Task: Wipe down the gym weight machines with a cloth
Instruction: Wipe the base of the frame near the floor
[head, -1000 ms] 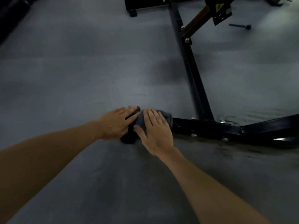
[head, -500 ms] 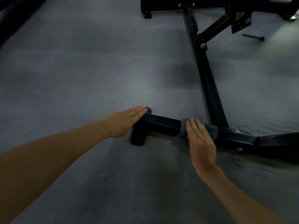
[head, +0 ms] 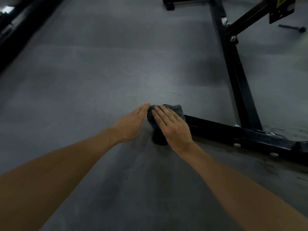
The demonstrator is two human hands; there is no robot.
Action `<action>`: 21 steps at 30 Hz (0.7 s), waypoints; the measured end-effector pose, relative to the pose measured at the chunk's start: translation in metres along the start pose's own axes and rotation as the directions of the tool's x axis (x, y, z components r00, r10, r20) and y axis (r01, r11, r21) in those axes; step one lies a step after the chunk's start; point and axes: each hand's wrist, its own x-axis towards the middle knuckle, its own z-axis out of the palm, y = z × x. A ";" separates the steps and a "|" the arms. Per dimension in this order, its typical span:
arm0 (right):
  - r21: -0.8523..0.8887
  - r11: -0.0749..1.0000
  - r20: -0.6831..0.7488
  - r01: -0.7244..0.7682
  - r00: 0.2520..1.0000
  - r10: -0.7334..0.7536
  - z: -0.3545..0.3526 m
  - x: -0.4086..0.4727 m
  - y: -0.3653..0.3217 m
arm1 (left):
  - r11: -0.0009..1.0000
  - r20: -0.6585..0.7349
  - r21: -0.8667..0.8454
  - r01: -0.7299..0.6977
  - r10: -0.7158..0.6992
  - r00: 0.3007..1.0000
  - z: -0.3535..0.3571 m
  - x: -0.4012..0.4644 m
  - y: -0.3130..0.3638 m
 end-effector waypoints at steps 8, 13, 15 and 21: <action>-0.102 0.971 0.043 -0.214 0.975 0.219 -0.021 -0.050 0.012 | 0.999 -0.003 -0.031 -0.030 0.030 1.000 0.006 -0.017 -0.012; -0.035 0.989 0.125 -0.145 0.981 0.148 0.000 -0.007 -0.016 | 0.996 -0.047 -0.085 0.006 -0.010 0.999 0.003 -0.012 -0.010; -0.027 0.996 0.149 -0.089 0.984 0.092 0.009 0.009 -0.022 | 0.996 -0.074 -0.085 0.012 -0.018 0.997 0.002 -0.009 -0.004; -0.033 0.996 0.132 -0.082 0.988 0.085 -0.007 -0.011 -0.003 | 0.997 -0.125 -0.060 -0.046 0.038 0.991 0.001 0.001 0.015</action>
